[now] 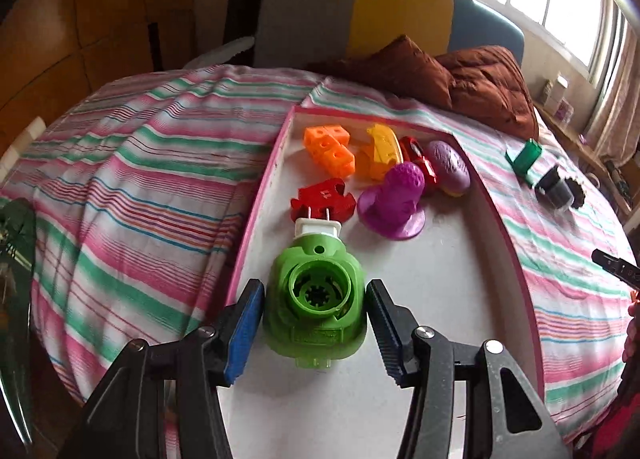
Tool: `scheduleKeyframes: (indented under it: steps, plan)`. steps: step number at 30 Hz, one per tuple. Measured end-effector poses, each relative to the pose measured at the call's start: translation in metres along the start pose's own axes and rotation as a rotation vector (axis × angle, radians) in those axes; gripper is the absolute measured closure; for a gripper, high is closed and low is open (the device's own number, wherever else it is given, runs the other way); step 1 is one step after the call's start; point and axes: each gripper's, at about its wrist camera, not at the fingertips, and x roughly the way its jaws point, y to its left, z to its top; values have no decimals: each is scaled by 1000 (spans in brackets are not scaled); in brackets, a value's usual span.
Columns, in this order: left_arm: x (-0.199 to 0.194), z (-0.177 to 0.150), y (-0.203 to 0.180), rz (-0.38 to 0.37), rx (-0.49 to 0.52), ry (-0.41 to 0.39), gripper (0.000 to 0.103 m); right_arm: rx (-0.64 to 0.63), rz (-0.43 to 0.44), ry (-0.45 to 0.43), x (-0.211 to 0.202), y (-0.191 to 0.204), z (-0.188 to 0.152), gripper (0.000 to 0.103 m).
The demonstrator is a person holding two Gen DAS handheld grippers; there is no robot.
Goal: Organize rigid objects
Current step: 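Open the left gripper in the tray while the right grasps the dark cup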
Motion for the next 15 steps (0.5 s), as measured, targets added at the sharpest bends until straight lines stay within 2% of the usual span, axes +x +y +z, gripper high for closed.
scheduleKeyframes:
  steps: [3, 6, 12, 15]
  plan:
    - [-14, 1, 2, 8, -21, -70, 49, -4, -11, -9, 8, 2, 14, 39]
    - [-24, 2, 3, -21, -39, -105, 49, -11, -19, -12, 19, 5, 28, 39]
    - [-29, 3, 3, -107, -68, -107, 49, -23, -11, -34, 39, 14, 60, 39]
    - [-31, 2, -1, -125, -59, -95, 49, -50, -17, -49, 49, 21, 75, 39]
